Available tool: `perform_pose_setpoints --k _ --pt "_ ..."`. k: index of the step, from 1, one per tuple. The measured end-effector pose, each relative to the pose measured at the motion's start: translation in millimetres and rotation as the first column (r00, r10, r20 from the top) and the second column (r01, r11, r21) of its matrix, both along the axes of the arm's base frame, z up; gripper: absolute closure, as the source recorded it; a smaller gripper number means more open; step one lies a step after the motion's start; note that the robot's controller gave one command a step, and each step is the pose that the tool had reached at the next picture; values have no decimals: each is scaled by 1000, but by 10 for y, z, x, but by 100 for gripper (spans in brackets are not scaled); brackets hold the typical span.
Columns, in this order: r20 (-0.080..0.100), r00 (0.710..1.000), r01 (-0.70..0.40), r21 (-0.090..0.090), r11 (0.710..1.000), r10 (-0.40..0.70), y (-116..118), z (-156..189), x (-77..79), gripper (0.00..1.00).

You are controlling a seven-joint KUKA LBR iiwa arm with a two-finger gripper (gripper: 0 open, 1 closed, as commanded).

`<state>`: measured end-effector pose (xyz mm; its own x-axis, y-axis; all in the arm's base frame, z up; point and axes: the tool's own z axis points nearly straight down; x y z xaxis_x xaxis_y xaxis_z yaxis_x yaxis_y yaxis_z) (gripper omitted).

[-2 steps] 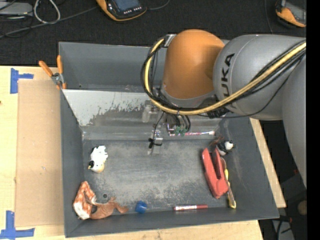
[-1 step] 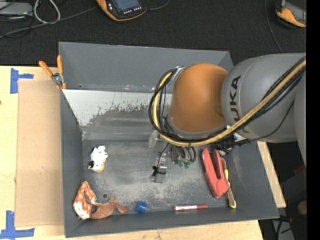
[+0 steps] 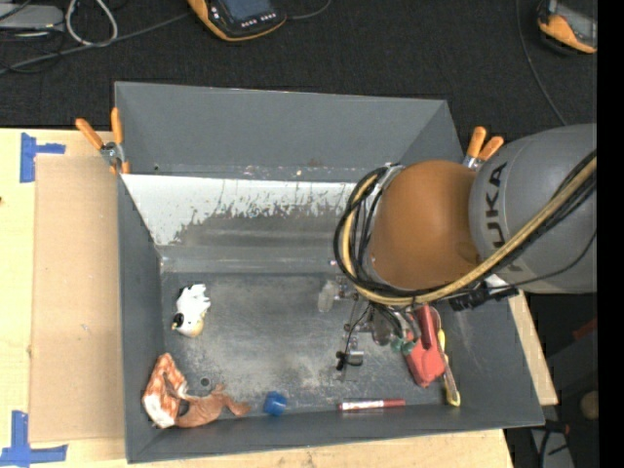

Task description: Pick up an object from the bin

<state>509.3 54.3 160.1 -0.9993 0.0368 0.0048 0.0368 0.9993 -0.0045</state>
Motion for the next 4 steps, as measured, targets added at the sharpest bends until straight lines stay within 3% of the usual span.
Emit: perform_pose_setpoints --k 1,2,3,4 --pt "2 999 -33 3 999 33 12 28 -11 0" --pt "3 985 -173 4 985 173 -18 -103 24 0" --pt "1 999 -53 4 999 53 -369 -488 -107 0" --pt "3 970 -242 5 970 242 -798 -234 -267 0"
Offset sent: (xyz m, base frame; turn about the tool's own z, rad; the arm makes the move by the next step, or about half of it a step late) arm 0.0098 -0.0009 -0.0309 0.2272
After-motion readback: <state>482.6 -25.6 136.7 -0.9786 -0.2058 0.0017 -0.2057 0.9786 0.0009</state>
